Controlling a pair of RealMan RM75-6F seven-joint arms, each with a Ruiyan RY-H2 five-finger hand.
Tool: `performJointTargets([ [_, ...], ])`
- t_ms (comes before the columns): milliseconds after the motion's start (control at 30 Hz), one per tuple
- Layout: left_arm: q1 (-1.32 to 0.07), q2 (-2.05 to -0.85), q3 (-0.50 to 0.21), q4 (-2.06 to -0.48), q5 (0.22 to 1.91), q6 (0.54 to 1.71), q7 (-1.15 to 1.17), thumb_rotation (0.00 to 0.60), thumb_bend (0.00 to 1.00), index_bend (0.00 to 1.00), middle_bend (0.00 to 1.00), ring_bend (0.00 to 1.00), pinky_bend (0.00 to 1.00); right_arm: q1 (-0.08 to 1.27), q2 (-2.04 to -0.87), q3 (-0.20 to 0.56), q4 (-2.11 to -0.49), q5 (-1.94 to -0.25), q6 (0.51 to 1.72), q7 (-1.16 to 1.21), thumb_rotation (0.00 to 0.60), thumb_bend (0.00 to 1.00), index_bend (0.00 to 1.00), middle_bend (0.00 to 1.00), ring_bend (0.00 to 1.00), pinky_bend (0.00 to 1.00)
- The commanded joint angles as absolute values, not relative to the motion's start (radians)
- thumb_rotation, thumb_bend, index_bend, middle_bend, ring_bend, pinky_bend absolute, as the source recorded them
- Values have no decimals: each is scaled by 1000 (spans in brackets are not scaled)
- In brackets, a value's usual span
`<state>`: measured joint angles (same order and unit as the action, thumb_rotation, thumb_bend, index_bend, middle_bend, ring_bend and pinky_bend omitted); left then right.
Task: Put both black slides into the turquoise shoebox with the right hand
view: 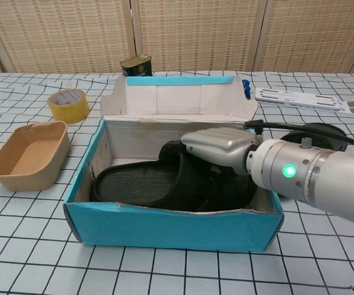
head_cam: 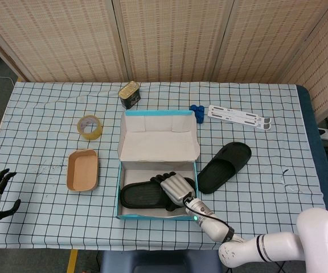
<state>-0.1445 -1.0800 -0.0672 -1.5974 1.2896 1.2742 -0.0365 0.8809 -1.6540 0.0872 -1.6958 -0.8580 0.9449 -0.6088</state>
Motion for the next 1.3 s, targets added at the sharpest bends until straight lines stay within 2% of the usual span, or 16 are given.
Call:
performJointTargets([
  [33,-146,-1080,-68,-1598,1286,1271,-33,600,361,134,41,86,305,886,-1634,84,-1696,-855,921,-598,600,36,262,264,103,256],
  [67,-147,-1080,-68,-1598,1285,1269,-32,600,360,134,41,85,305,887,-1628,85,-1698,-861,916,-592,600,36,211,216,70,233],
  [133,-149,-1079,-70,-1598,1281,1266,-31,600,359,134,41,85,305,882,-1618,90,-1702,-891,916,-564,600,36,48,76,0,153],
  [200,-151,-1078,-73,-1598,1277,1264,-30,600,360,134,41,86,306,874,-1605,92,-1709,-925,915,-532,600,37,3,17,0,91],
  [333,-152,-1079,-74,-1598,1274,1263,-28,600,360,134,41,85,306,862,-1584,90,-1722,-978,915,-490,600,36,0,0,0,35],
  [600,-153,-1080,-72,-1598,1272,1261,-21,600,360,134,41,85,306,850,-1559,94,-1737,-1020,921,-451,600,36,0,0,0,4],
  [867,-154,-1076,-73,-1599,1269,1257,-31,600,361,134,41,87,307,749,-1415,86,-1878,-1132,1122,-473,600,36,0,0,0,10],
  [967,-152,-1076,-72,-1600,1271,1259,-33,600,361,134,41,87,308,715,-1344,74,-1910,-1129,1164,-508,600,36,23,54,0,92],
  [1100,-153,-1077,-72,-1599,1266,1257,-30,600,361,134,41,87,308,685,-1244,50,-1921,-1108,1133,-470,600,36,100,113,0,119],
  [1300,-153,-1078,-73,-1600,1258,1254,-26,600,361,134,42,87,309,660,-1109,15,-1914,-1113,1024,-345,600,36,113,118,0,105],
])
